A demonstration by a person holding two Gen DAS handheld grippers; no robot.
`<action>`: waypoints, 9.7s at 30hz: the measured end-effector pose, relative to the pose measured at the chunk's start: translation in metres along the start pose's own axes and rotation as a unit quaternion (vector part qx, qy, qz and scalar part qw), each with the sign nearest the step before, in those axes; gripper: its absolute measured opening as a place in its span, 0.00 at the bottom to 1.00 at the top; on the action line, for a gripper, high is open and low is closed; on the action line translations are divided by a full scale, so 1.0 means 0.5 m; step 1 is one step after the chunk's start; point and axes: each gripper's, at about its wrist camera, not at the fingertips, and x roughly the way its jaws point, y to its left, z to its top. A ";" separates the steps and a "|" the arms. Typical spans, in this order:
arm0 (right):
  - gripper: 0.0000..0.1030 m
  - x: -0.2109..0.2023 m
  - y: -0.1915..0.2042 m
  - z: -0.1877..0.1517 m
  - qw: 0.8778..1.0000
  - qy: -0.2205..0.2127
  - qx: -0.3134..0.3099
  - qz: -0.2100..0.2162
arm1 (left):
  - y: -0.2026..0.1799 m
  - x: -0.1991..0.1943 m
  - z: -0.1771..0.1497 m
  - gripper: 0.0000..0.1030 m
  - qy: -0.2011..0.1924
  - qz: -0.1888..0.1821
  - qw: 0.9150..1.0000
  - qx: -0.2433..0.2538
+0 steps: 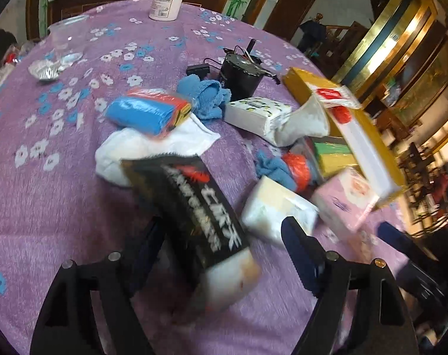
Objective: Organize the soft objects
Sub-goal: 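Grasp the black snack bag with the left gripper while the right gripper grasps the white tissue pack, then carry the black snack bag and white tissue pack over the yellow tray, then lower both packs into the tray and open both grippers, then move both grippers back over the pile of items on the table, then grasp the white cloth with the left gripper while the right gripper grasps the pink tissue pack, then carry the white cloth and pink tissue pack over the yellow tray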
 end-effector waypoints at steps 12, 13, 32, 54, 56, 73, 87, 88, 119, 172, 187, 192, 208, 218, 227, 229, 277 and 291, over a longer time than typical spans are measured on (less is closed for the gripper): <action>0.77 0.080 0.091 0.047 0.982 0.071 -0.175 -0.008 | 0.015 -0.015 -0.035 0.37 -0.016 0.041 0.998 0.034; 0.77 0.098 0.100 0.051 0.977 0.086 -0.193 -0.012 | 0.021 -0.019 -0.039 0.37 -0.016 0.041 0.998 0.032; 0.47 0.282 0.103 0.054 0.934 0.226 -0.269 -0.067 | 0.051 -0.026 -0.053 0.37 -0.026 0.045 0.998 0.037; 0.46 0.052 0.028 0.072 0.996 0.037 -0.079 -0.029 | -0.030 -0.075 -0.034 0.36 -0.085 0.003 0.994 0.065; 0.46 0.037 0.011 0.074 0.997 0.029 -0.068 -0.032 | -0.045 -0.075 -0.029 0.36 -0.085 0.002 0.994 0.071; 0.46 -0.078 -0.149 0.097 0.996 -0.033 0.030 -0.073 | -0.193 -0.052 0.020 0.36 -0.071 -0.037 0.988 0.130; 0.46 -0.146 -0.247 0.107 0.989 -0.070 0.080 -0.100 | -0.370 0.030 0.085 0.36 -0.041 -0.075 0.981 0.173; 0.46 -0.151 -0.249 0.109 0.989 -0.073 0.079 -0.101 | -0.377 0.030 0.088 0.36 -0.041 -0.075 0.981 0.175; 0.46 -0.066 -0.463 0.284 0.971 0.029 0.104 -0.213 | -0.509 0.250 0.246 0.36 0.059 -0.037 0.985 0.160; 0.55 -0.083 -0.387 0.253 0.982 -0.005 0.125 -0.142 | -0.492 0.180 0.221 0.56 0.013 -0.033 0.986 0.162; 0.60 -0.101 -0.273 0.152 0.989 -0.029 0.124 -0.071 | -0.401 0.033 0.074 0.66 -0.062 -0.037 0.979 0.190; 0.60 -0.064 -0.223 0.113 0.992 -0.011 0.113 -0.045 | -0.339 0.004 0.030 0.67 -0.071 -0.032 0.981 0.179; 0.61 0.057 -0.074 0.021 0.998 0.055 0.013 -0.018 | -0.074 -0.038 -0.045 0.67 -0.072 0.014 0.994 0.079; 0.68 0.085 -0.050 0.045 0.998 0.036 -0.024 -0.037 | -0.007 -0.039 -0.040 0.67 -0.077 0.026 0.996 0.048; 0.71 0.065 0.035 -0.015 0.985 0.086 -0.112 0.104 | 0.055 -0.049 -0.012 0.75 -0.083 0.054 0.995 0.020; 0.71 0.057 0.026 -0.014 0.987 0.076 -0.107 0.091 | 0.071 -0.041 0.005 0.76 -0.078 0.062 0.995 0.007; 0.59 0.164 0.067 0.011 0.988 0.096 -0.104 -0.058 | 0.064 -0.069 -0.013 0.23 -0.118 0.060 0.991 0.009; 0.58 0.104 0.050 0.025 0.995 0.058 -0.076 -0.029 | 0.003 -0.081 -0.009 0.23 -0.125 0.047 0.990 0.039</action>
